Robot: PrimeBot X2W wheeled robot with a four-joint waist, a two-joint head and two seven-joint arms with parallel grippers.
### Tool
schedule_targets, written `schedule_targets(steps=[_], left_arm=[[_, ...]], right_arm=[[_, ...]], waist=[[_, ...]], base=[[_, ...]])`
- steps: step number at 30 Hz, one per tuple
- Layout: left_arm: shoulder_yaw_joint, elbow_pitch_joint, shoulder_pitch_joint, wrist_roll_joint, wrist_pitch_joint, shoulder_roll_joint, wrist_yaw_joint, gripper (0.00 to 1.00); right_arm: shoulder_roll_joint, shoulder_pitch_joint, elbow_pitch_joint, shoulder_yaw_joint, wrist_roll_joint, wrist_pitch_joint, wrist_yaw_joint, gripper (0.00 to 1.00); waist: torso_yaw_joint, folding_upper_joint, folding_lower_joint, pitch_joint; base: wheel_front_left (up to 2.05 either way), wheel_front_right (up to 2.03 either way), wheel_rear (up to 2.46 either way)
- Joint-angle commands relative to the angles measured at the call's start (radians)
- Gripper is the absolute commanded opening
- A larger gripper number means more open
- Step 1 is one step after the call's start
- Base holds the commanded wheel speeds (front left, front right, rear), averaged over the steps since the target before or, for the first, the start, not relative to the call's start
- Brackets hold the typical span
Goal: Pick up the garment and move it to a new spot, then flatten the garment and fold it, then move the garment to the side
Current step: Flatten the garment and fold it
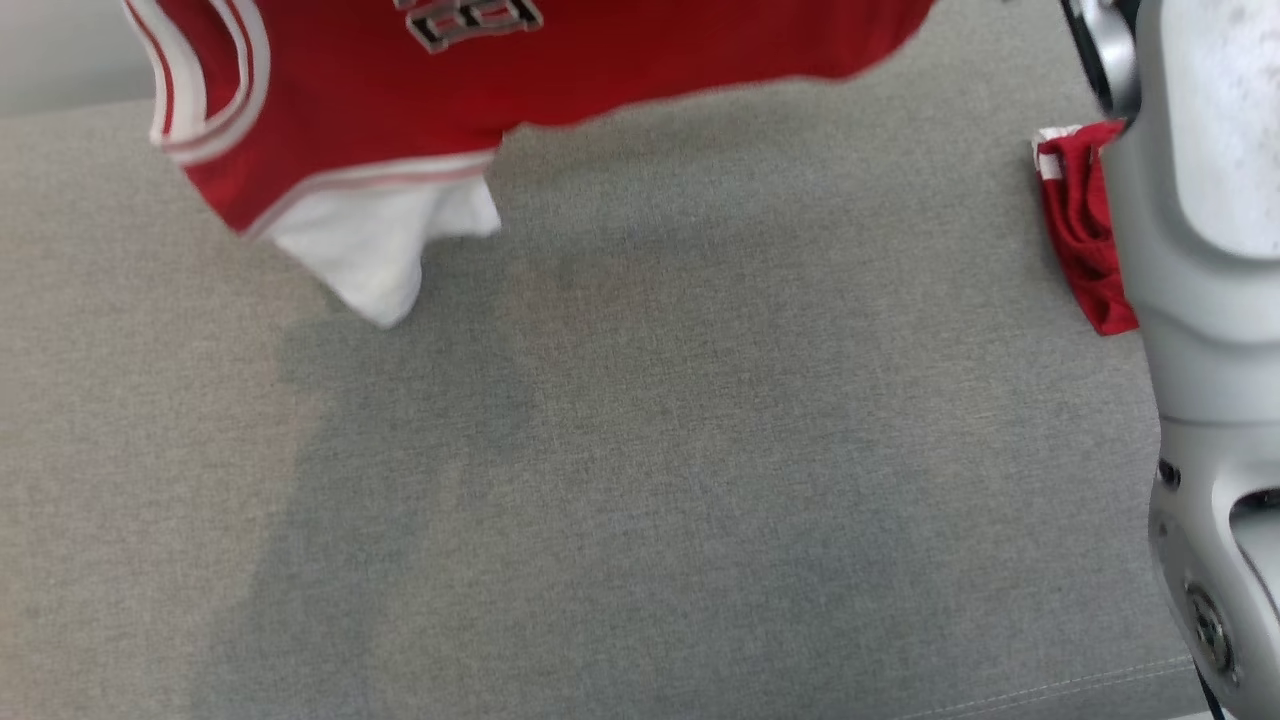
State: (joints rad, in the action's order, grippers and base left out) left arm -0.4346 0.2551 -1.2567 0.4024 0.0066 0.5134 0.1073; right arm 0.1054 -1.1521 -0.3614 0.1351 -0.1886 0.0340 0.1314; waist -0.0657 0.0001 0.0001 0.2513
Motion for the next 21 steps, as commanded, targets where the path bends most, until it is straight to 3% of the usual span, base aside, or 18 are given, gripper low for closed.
schedule_targets(steps=[1,7,12,16,21], left_arm=[[-0.003,0.058,-0.066,-0.026,-0.027,-0.012,0.005,0.00],[-0.017,0.302,-0.243,-0.087,-0.160,-0.065,-0.012,0.00],[-0.010,0.420,-0.255,-0.065,-0.247,-0.119,-0.006,0.00],[-0.001,0.422,-0.165,-0.035,-0.270,-0.140,0.007,0.00],[0.042,0.274,0.051,-0.004,-0.271,-0.144,0.016,0.00]], right_arm=[[-0.013,-0.064,-0.056,-0.020,-0.028,0.027,-0.002,0.00],[-0.047,-0.248,-0.262,-0.133,-0.138,0.119,-0.002,0.00],[-0.054,-0.246,-0.362,-0.178,-0.194,0.193,-0.002,0.00],[-0.053,-0.177,-0.407,-0.141,-0.193,0.223,-0.002,0.00],[-0.052,-0.038,-0.398,-0.070,-0.150,0.231,-0.002,0.00]], waist=[[0.009,-0.0001,-0.0001,0.112],[0.024,-0.0001,-0.0001,0.176],[0.046,-0.0001,-0.0001,0.222],[0.058,-0.0001,-0.0001,0.236],[0.066,-0.0001,-0.0001,0.229]], base=[[0.00,0.00,0.00],[0.00,0.00,0.00],[0.00,0.00,0.00],[0.00,0.00,0.00],[0.00,0.00,0.00]])
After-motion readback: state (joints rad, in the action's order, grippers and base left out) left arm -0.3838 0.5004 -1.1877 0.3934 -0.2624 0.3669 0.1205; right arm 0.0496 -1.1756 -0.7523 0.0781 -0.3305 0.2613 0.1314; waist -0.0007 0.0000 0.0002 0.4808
